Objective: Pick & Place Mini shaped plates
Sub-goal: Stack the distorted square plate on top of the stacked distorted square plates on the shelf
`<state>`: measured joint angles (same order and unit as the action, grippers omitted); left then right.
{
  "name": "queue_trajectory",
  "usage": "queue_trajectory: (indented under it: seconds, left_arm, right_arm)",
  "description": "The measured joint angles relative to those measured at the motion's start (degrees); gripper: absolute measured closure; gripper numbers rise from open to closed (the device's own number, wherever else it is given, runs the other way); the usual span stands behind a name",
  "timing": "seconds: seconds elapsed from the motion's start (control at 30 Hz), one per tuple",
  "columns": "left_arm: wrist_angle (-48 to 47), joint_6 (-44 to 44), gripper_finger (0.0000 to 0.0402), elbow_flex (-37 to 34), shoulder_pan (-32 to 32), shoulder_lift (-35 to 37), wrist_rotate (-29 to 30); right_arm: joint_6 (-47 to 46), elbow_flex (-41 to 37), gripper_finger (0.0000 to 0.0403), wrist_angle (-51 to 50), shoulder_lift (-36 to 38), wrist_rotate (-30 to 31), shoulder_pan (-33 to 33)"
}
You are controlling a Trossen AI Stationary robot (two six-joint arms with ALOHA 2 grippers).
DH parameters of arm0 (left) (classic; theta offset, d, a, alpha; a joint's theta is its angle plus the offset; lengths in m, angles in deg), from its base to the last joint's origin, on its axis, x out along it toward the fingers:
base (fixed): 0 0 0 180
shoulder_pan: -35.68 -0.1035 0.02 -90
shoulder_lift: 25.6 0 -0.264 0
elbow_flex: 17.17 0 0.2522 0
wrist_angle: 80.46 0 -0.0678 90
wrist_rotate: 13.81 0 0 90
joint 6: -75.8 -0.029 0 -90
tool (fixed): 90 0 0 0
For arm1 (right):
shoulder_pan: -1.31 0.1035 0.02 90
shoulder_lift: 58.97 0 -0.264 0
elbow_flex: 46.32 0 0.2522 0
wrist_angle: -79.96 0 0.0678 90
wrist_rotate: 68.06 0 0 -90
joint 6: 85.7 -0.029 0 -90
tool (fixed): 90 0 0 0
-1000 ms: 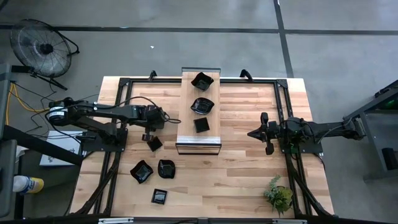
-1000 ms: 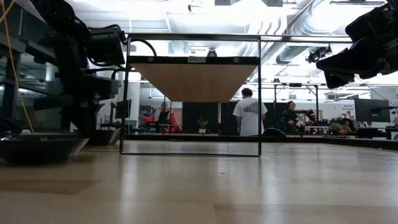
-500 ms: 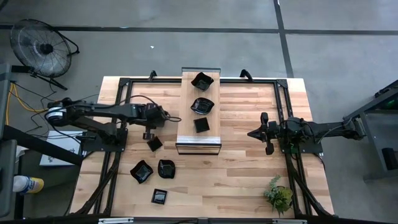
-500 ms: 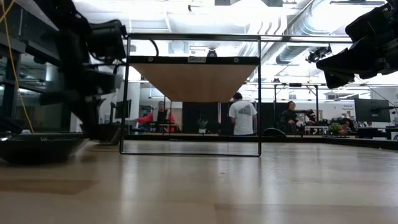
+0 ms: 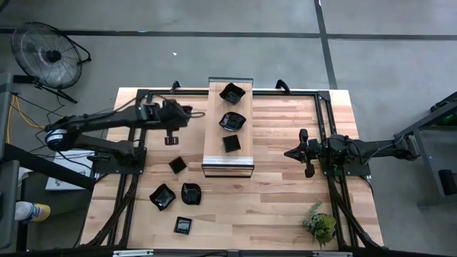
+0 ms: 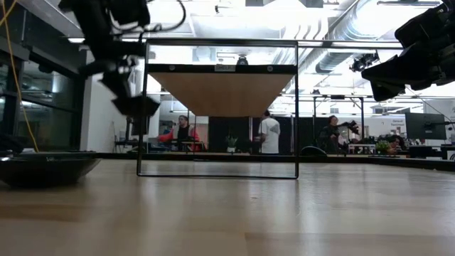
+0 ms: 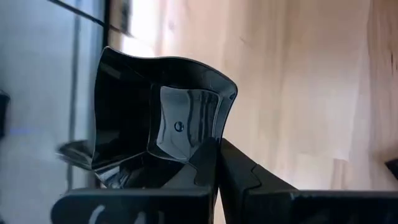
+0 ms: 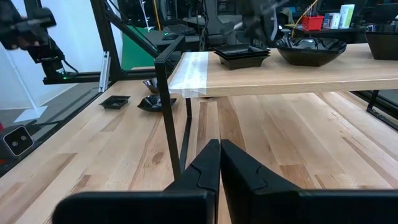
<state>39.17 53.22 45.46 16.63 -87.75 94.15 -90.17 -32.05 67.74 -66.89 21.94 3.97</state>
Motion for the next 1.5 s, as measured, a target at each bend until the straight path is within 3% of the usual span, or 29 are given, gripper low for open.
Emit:
queue_trajectory:
  seconds: [0.43, 0.77, 0.97, 1.23, 1.5]
  left_arm:
    - [-2.69, -13.68, 0.0401, 17.53, -1.25, -0.02, 4.72]
    - [1.29, -25.3, 0.0402, 28.88, -1.27, -6.75, 7.82]
    - [1.23, -30.89, 0.0401, 35.91, -1.52, -13.36, 3.29]
    - [-0.46, -33.35, 0.0401, 43.91, -4.91, -22.1, -8.31]
    - [-0.37, -37.05, 0.0401, 47.51, -5.07, -27.16, -10.47]
  right_arm:
    - [0.01, 0.0, 0.0399, 0.0, 0.0, -0.01, 0.01]
    - [0.02, 0.0, 0.0396, 0.0, 0.0, 0.01, 0.01]
    - [0.0, 0.0, 0.0396, -0.01, 0.0, 0.0, 0.02]
    - [0.0, 0.0, 0.0395, -0.01, 0.0, 0.0, 0.01]
    - [0.0, 0.0, 0.0398, 0.0, 0.02, -0.01, 0.02]
